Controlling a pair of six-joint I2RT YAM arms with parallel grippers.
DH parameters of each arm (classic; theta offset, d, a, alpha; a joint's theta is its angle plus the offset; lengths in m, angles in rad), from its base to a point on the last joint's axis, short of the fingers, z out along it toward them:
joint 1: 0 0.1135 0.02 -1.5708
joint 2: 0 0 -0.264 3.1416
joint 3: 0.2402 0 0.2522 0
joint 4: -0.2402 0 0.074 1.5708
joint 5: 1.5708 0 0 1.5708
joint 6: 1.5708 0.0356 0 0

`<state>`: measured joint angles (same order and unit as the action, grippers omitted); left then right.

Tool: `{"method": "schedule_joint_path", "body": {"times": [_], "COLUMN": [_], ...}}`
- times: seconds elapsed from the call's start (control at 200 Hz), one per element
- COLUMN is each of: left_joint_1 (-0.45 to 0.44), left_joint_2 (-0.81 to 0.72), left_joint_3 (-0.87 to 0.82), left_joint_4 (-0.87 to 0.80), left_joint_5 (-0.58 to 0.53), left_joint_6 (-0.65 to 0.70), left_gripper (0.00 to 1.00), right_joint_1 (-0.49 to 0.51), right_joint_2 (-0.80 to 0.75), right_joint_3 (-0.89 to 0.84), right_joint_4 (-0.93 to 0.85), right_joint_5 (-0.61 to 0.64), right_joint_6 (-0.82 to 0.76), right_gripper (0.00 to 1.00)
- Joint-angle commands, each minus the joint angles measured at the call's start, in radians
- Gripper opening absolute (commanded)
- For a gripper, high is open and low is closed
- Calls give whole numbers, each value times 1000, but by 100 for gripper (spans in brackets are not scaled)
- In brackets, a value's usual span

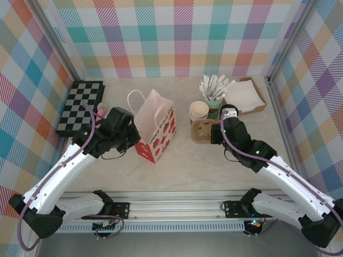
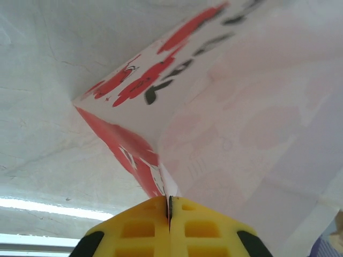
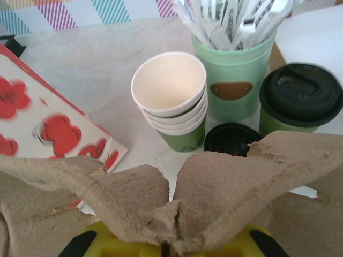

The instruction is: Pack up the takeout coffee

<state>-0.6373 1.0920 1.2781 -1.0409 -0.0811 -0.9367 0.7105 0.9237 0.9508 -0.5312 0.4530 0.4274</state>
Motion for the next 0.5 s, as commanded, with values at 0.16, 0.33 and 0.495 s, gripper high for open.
{"method": "schedule_joint_path", "body": {"times": [0.16,0.33,0.495], "left_joint_1": [3,10,10], "left_joint_2": [25,63,95], "left_joint_3": [116,123,158], "left_joint_4": [-71,-55,-68], "left_joint_5": [16,134,178], "left_joint_6": [220,255,238], "left_gripper": [0,0,7], "right_joint_1": [-112,-166,-166], "right_joint_2": [-13,42,117], "right_joint_3": [176,302,419], "right_joint_4": [-133,-207,-227], "right_joint_5": [-138,-294,-436], "right_joint_6": [-3,69,82], "right_gripper": [4,2,2]}}
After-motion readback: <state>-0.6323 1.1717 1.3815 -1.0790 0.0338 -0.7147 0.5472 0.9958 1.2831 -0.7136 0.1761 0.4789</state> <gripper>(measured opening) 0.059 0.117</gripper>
